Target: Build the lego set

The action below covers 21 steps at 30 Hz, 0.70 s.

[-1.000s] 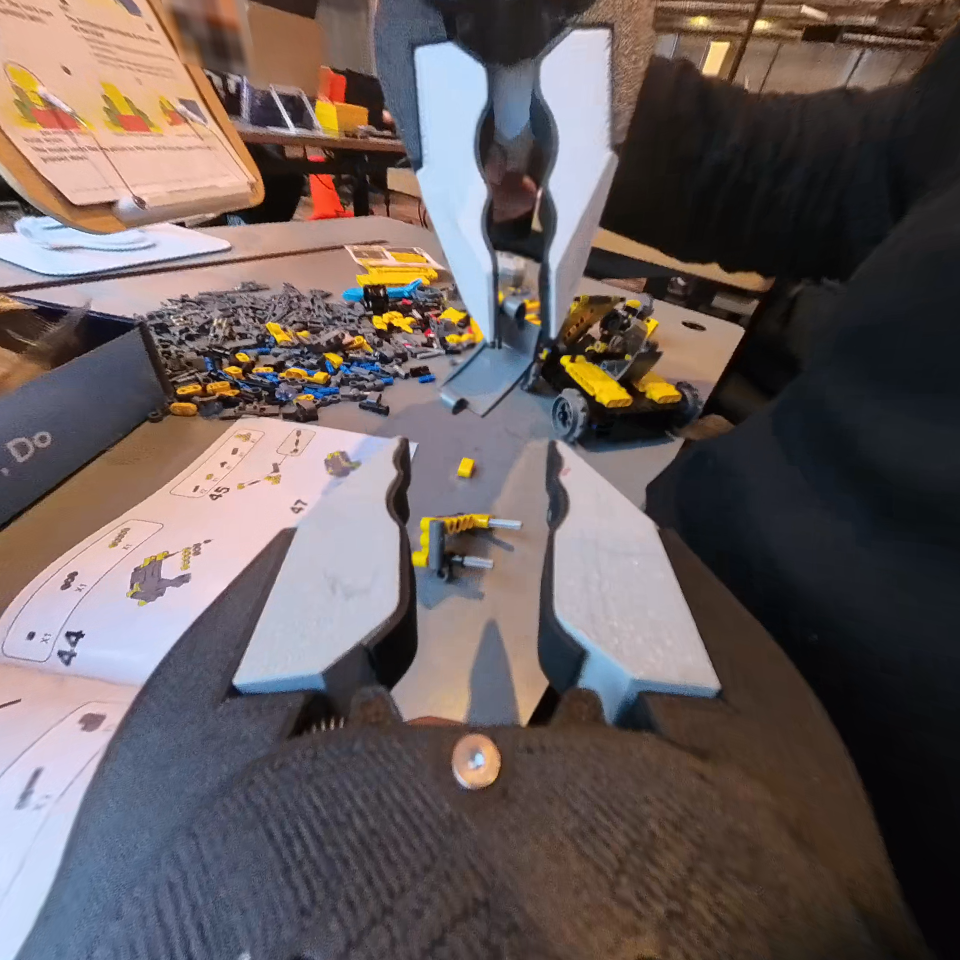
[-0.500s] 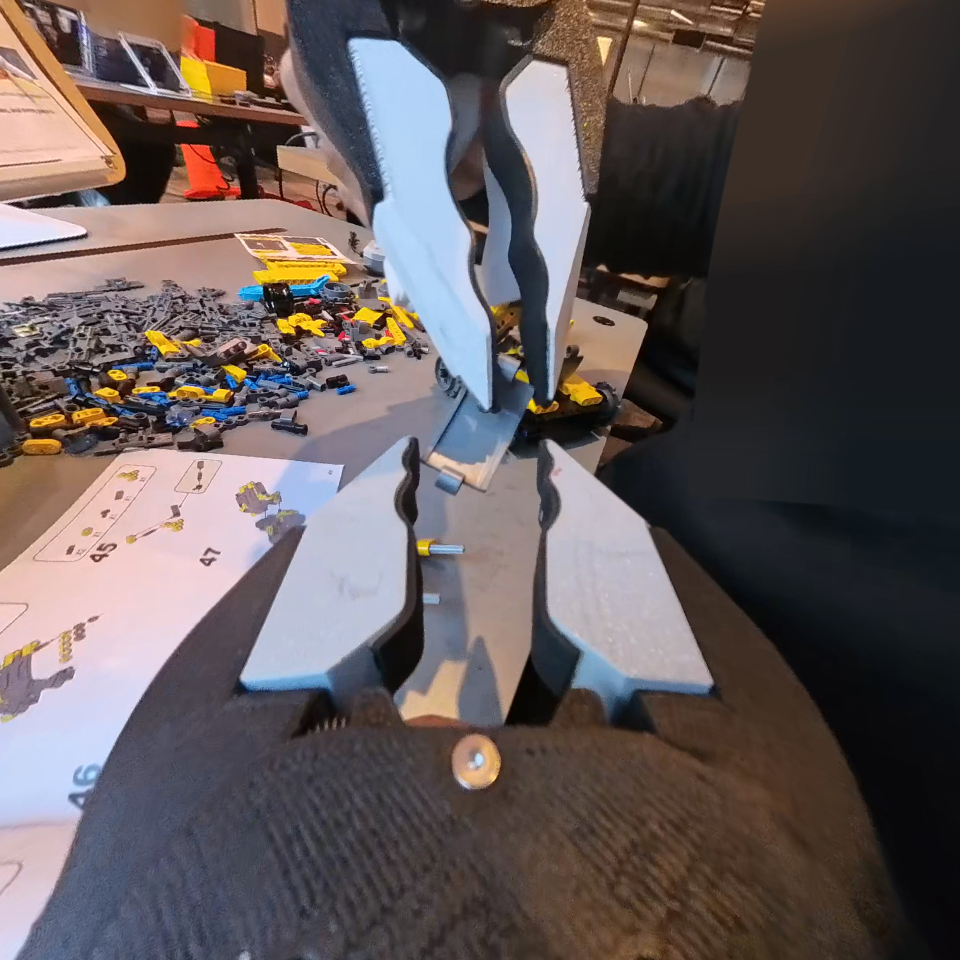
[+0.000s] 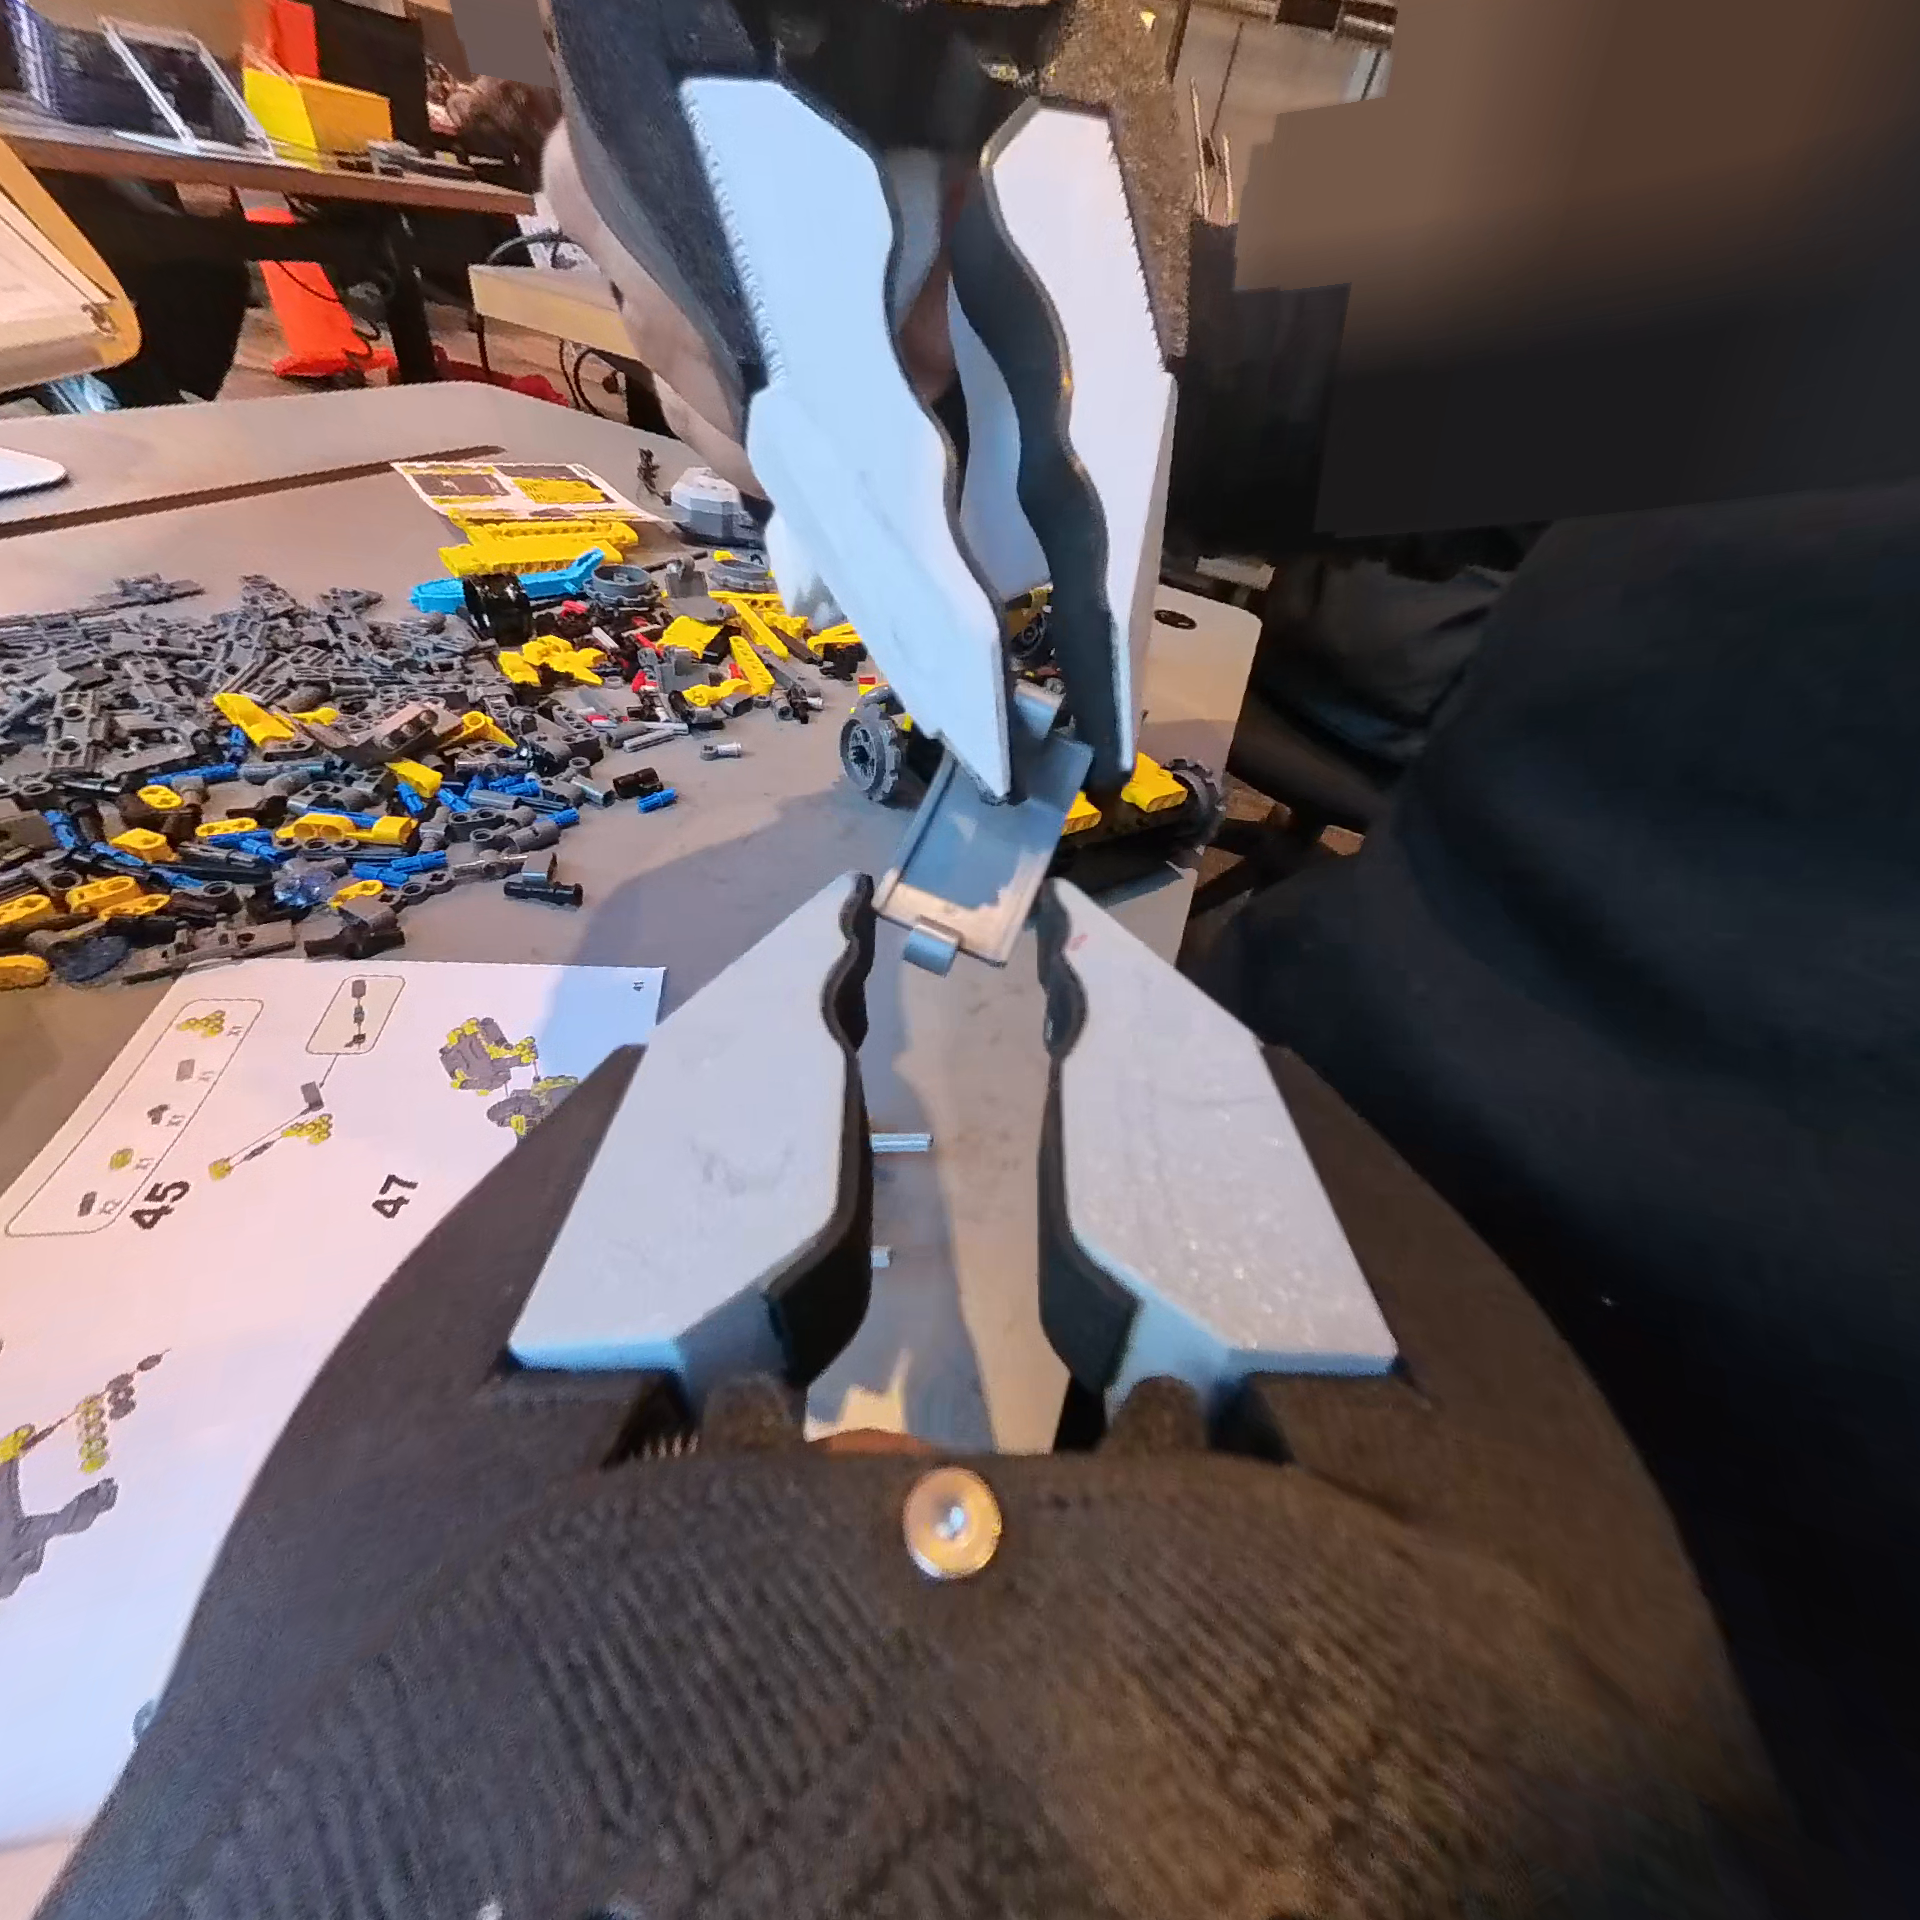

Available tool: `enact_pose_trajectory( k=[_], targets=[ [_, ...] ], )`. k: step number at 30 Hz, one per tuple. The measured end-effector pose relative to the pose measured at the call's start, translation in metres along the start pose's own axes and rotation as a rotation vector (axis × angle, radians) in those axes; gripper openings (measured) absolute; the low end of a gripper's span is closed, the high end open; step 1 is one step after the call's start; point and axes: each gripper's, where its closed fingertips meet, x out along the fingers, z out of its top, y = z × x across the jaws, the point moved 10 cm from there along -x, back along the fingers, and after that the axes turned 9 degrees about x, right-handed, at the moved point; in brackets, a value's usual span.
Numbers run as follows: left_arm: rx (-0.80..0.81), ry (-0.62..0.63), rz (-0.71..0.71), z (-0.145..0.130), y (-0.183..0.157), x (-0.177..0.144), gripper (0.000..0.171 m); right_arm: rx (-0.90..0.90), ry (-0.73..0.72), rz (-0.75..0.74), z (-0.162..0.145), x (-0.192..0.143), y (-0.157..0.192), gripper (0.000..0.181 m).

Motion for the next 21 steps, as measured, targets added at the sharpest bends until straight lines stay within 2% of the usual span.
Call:
enact_pose_trajectory(
  k=[4,10,17,21],
  targets=[
    [-0.015,-0.024,0.016,0.0,0.0,-0.002,0.029,0.024,-0.012,-0.013,-0.006,-0.003,-0.001,0.015],
    [-0.024,-0.034,0.112,-0.004,0.002,-0.004,0.028,0.091,-0.046,-0.079,-0.011,-0.006,-0.009,0.019],
    [0.062,-0.081,0.255,-0.006,-0.003,-0.01,0.028,0.161,-0.073,-0.158,-0.013,-0.002,-0.016,0.032],
    [0.106,-0.092,0.318,-0.006,-0.006,-0.014,0.027,0.205,-0.096,-0.166,-0.012,-0.001,-0.018,0.033]
  ],
)
